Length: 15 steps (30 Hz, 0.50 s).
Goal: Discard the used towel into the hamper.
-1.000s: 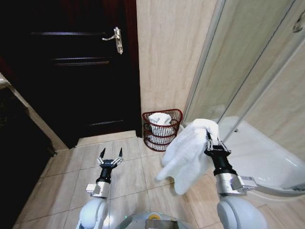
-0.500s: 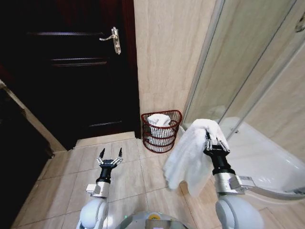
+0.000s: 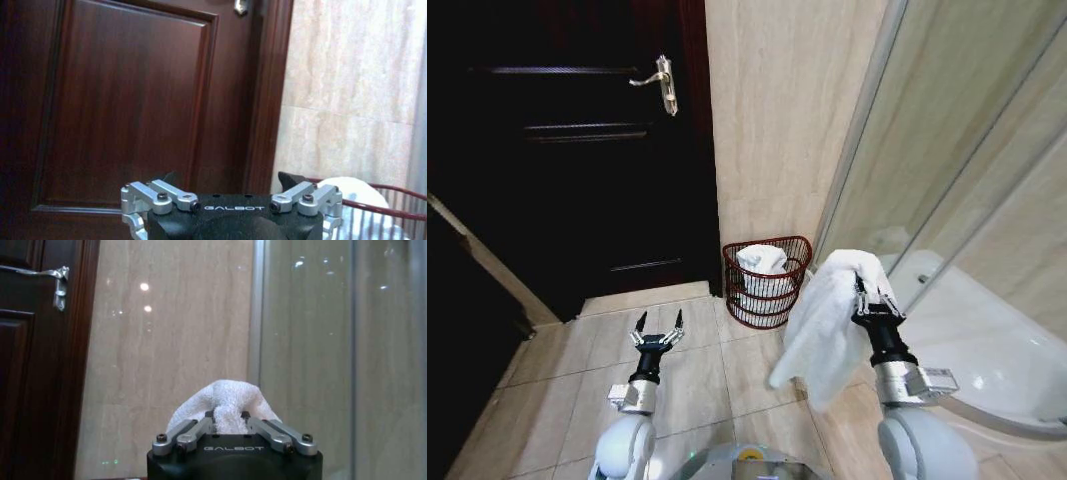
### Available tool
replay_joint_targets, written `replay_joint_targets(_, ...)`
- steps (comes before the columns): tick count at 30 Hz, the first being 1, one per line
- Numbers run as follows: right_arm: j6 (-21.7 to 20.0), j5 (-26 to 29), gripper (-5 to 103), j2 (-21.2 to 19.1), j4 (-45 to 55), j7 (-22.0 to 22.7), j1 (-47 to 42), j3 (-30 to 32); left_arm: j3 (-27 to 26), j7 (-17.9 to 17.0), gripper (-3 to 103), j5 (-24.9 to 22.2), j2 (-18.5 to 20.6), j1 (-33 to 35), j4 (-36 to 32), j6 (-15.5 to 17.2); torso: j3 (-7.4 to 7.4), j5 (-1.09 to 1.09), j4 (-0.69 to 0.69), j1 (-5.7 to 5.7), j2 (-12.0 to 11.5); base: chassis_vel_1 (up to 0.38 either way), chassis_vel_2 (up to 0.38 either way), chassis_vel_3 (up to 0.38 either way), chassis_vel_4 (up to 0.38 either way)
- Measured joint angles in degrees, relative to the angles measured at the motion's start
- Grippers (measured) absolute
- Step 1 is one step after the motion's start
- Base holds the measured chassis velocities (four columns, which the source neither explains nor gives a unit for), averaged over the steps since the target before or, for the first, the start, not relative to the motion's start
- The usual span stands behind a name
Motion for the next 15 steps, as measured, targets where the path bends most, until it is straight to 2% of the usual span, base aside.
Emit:
replay_joint_targets(10, -0.1, 0.7, 12, -0.2, -0.4, -0.1, 0.5, 0.0, 0.0, -0.5, 100, 0.2, -0.1, 0.1, 0.0, -0.3, 0.0, 0.0, 0.02, 0.0, 0.0, -0.033, 0.117, 0.112, -0.033)
replay_joint_targets(15, -0.1, 1.5, 12, -0.4, -0.4, 0.2, 0.8, 0.1, 0.0, -0.8, 100, 0.7, -0.1, 0.0, 0.1, -0.9, 0.01, 0.0, -0.01, 0.0, 0.0, -0.052, 0.079, 0.061, -0.048)
